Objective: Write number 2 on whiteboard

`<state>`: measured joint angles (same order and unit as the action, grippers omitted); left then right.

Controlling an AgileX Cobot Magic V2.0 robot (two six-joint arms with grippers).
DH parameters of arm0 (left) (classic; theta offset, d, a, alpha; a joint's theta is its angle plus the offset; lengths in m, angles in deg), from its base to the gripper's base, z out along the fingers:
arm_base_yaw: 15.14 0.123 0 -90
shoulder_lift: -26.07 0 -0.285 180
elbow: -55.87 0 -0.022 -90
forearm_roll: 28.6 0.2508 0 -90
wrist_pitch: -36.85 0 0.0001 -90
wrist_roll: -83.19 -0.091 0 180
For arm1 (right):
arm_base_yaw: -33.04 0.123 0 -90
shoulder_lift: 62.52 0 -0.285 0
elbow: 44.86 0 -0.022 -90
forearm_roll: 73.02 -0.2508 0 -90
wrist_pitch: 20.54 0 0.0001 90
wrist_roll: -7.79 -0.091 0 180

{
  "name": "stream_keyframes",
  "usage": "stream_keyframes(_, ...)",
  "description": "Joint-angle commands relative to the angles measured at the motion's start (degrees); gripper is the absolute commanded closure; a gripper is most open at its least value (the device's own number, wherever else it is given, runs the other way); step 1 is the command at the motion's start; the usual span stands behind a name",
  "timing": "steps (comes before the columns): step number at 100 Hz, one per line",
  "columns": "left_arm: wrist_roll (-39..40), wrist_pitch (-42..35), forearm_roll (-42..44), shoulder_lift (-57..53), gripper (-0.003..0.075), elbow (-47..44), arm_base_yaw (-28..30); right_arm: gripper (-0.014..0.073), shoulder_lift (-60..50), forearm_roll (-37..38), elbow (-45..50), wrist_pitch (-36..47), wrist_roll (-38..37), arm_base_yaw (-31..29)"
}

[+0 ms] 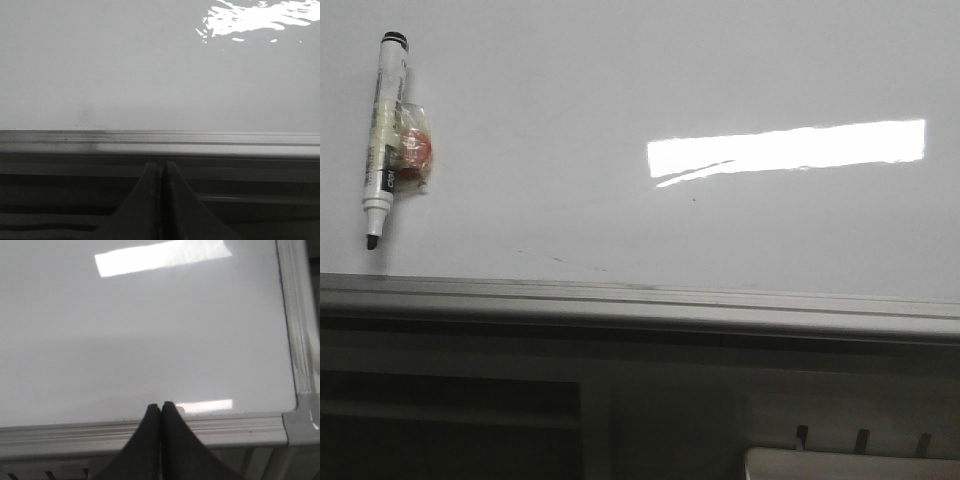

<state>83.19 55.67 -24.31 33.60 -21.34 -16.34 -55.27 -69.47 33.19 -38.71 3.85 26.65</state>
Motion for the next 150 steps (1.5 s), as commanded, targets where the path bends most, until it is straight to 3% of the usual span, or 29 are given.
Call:
stream_keyframes(1, 0.0, -3.78, -0.39, -1.53, 0.0741, -0.71, -0.15, 0.0665, -1.13, -0.29, 1.46, 1.47, 0.2, -0.46)
stream_keyframes(57, 0.0, -3.78, -0.39, -1.53, 0.0741, -0.71, -0.15, 0.0665, -1.13, -0.29, 1.46, 1.47, 0.2, -0.46)
stream_keyframes(81, 0.0, -14.85, -5.79, -1.53, 0.0741, -0.71, -0.15, 0.0665, -1.13, -0.29, 1.46, 4.71, 0.2, -0.46)
stream_keyframes(108, 0.0, -15.79, -5.68, -1.53, 0.0741, -0.71, -0.15, 0.0665, -1.13, 2.17, 1.46, 8.18, 0.2, -0.46)
stream_keyframes(117, 0.0, -16.29, -5.19, -1.53, 0.0741, -0.71, -0.15, 0.0665, -1.13, 1.84, 1.46, 12.03, 0.2, -0.46)
stream_keyframes(138, 0.0, -16.53, -5.45, -1.53, 0.0741, -0.71, -0.15, 0.0664, -1.13, 2.03, 1.46, 29.9, 0.62, -0.46)
stream_keyframes(150, 0.0, -16.95, -7.31, -1.53, 0.0741, -0.71, -0.15, 0.0664, -1.13, 2.16, 1.46, 29.69, 0.9, -0.56)
